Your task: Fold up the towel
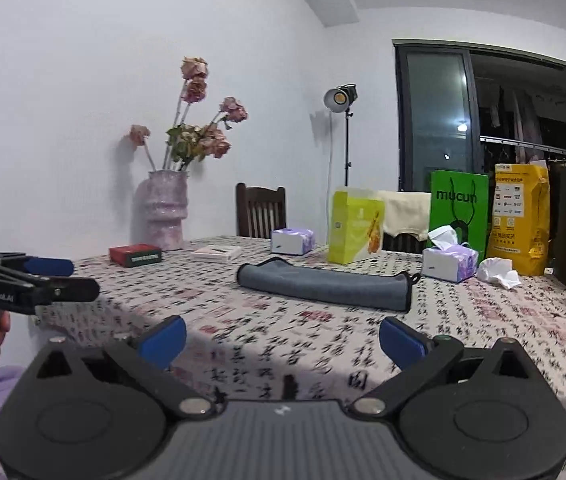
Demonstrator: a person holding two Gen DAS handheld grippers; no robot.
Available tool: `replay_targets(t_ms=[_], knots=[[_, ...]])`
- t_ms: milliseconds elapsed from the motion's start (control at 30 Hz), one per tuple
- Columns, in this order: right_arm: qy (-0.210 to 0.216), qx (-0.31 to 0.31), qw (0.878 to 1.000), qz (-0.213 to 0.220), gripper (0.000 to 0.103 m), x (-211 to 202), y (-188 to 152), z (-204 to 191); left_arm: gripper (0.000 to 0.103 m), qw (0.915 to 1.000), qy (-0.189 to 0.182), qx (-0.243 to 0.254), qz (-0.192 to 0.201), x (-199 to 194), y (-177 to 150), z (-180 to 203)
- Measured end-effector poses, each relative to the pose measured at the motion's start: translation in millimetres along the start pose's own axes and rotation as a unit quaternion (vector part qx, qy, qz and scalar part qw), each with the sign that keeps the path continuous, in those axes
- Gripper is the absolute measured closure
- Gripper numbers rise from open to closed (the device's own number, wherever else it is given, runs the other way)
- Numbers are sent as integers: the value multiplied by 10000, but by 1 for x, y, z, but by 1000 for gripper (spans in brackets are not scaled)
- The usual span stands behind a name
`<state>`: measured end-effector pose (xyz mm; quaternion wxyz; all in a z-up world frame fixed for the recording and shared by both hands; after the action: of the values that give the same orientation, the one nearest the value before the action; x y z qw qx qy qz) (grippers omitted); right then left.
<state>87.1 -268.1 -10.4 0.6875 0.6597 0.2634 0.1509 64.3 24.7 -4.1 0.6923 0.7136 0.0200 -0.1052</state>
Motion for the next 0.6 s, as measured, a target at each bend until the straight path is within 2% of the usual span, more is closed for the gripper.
replay_targets(t_ms=[167, 400, 600], knots=[[127, 21, 9997, 203, 0, -10, -6, -11, 0, 9997, -162, -125, -145, -6, -8, 0], [288, 12, 9995, 157, 0, -11, -10, -24, 0, 9996, -195, -81, -187, -10, -15, 0], [234, -5, 9996, 136, 0, -6, -14, -27, 0, 9996, -169, -77, -216, -8, -15, 0]])
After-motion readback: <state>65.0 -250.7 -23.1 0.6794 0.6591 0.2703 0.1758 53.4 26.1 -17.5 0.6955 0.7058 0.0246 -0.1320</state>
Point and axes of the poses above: each gripper's, at about its wrist camera, not at the fingertips, and x roughly the way its jaws point, z to its right, y to its top, the point moved 3 cm from there along x, roughly the way its jaws point, and after that the axes turned 5 degrees about y, right-handed, at the moved point
